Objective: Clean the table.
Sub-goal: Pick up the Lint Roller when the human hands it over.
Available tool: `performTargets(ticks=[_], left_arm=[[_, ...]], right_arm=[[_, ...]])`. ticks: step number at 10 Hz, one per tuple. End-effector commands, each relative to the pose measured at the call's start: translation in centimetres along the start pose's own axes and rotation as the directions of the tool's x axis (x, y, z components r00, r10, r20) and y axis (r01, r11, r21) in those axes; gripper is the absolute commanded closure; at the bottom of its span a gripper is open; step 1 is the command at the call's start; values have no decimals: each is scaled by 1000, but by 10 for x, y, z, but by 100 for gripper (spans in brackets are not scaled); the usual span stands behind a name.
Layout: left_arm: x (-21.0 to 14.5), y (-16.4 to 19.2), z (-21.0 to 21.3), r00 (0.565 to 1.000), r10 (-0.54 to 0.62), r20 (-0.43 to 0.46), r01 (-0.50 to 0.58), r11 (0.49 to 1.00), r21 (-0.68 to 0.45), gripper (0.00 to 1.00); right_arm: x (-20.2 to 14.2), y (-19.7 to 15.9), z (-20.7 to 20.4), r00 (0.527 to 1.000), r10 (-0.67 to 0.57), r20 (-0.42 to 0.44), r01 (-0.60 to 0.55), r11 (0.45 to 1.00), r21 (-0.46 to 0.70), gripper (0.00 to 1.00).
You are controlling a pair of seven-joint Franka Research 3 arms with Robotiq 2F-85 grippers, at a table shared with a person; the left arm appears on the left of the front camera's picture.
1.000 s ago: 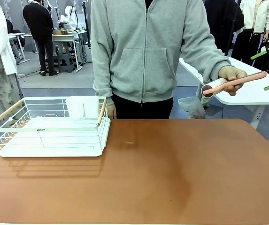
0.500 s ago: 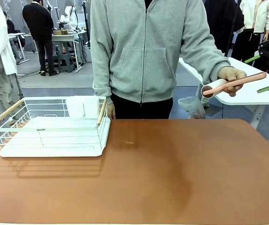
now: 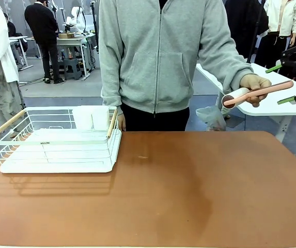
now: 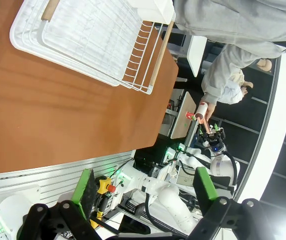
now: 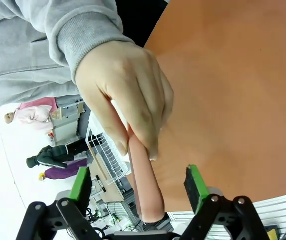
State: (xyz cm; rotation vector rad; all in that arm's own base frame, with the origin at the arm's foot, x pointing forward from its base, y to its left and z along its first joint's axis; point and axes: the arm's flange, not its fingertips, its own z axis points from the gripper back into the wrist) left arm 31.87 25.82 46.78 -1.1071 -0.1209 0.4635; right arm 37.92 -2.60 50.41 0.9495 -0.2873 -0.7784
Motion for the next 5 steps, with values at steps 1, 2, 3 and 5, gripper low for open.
performTargets(ticks=[1, 2, 3, 5], left_arm=[[-2, 1, 2, 1000, -11, -3, 11, 1000, -5, 0], [-2, 1, 2, 1000, -11, -3, 11, 1000, -5, 0], [-2, 1, 2, 1000, -11, -3, 11, 1000, -5, 0], [-2, 1, 2, 1000, -11, -3, 11, 1000, -5, 0]], right_arm=[[4, -2, -9, 1000, 22, 17, -23, 999, 32, 55], [7, -2, -9, 1000, 19, 22, -20, 999, 39, 88], [9, -3, -11, 999, 25, 33, -26, 999, 43, 100], [11, -3, -13, 999, 23, 33, -25, 999, 43, 100]])
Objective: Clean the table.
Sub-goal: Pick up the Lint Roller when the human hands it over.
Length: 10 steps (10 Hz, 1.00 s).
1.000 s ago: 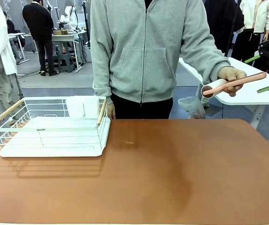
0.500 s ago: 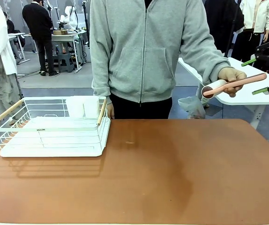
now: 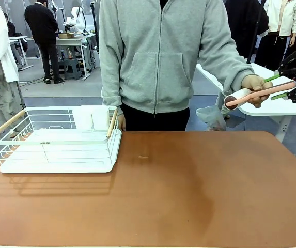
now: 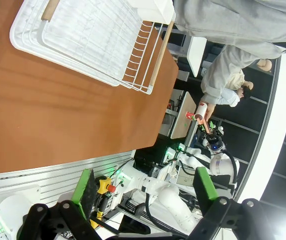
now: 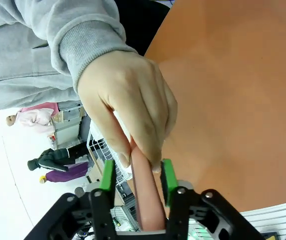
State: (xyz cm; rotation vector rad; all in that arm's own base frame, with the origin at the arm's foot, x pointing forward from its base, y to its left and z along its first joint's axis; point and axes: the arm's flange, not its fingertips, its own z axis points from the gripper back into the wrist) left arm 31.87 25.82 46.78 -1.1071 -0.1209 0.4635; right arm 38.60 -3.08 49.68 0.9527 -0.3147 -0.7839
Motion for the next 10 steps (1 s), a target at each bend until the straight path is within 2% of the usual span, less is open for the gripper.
performTargets(ticks=[1, 2, 10], left_arm=[[-2, 1, 2, 1000, -11, -3, 11, 1000, -5, 0], [-2, 1, 2, 1000, -11, -3, 11, 1000, -5, 0], [-2, 1, 2, 1000, -11, -3, 11, 1000, -5, 0]], right_arm=[[2, 2, -7, 1000, 21, 9, -22, 999, 33, 92], [2, 1, -6, 1000, 20, 7, -21, 999, 31, 100], [3, -1, -3, 1000, -2, -3, 2, 1000, -1, 100]])
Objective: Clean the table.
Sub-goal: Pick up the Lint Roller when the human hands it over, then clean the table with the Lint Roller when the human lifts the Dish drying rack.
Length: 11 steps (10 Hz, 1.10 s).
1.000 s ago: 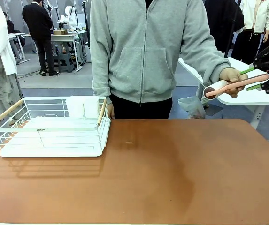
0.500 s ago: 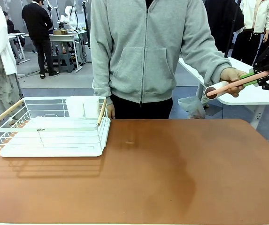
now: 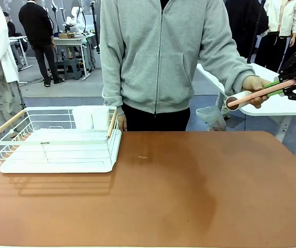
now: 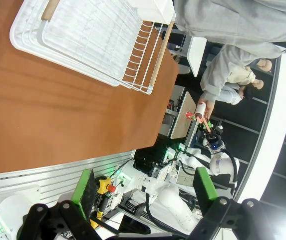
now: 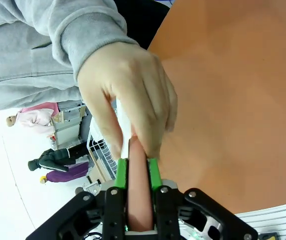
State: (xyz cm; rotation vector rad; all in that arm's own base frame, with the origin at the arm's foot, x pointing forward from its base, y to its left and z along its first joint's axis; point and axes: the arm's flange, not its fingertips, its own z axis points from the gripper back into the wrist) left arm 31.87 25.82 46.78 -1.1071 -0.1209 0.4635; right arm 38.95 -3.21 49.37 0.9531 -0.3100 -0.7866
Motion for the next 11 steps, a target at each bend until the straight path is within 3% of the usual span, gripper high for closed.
performTargets(ticks=[1, 11], left_arm=[[-2, 1, 2, 1000, -11, -3, 11, 1000, -5, 0], [-2, 1, 2, 1000, -11, -3, 11, 1000, -5, 0]], right_arm=[[-1, 1, 0, 1000, 2, 0, -2, 1000, 0, 100], [-1, 1, 0, 1000, 2, 0, -2, 1000, 0, 100]])
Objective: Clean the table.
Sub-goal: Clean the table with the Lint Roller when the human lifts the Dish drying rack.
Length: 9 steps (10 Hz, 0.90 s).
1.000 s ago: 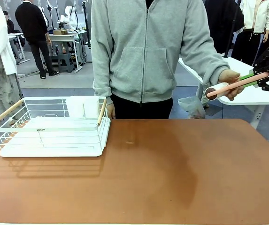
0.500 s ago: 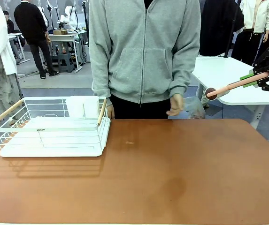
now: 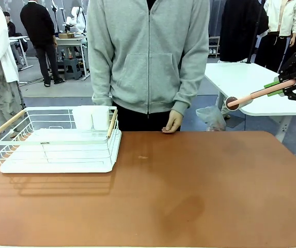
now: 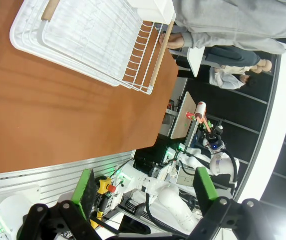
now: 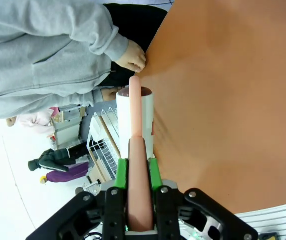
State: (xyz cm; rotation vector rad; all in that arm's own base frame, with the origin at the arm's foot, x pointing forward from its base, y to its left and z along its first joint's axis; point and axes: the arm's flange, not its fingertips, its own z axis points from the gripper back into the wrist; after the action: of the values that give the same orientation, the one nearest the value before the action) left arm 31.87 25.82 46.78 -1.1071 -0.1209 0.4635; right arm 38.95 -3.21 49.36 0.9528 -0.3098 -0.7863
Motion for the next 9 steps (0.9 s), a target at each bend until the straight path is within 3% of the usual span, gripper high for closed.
performTargets(ticks=[1, 9], left_arm=[[-2, 1, 2, 1000, -11, -3, 11, 1000, -5, 0], [-2, 1, 2, 1000, -11, -3, 11, 1000, -5, 0]], right_arm=[[-1, 1, 0, 1000, 1, 0, -1, 1000, 0, 100], [-1, 1, 0, 1000, 1, 0, -1, 1000, 0, 100]])
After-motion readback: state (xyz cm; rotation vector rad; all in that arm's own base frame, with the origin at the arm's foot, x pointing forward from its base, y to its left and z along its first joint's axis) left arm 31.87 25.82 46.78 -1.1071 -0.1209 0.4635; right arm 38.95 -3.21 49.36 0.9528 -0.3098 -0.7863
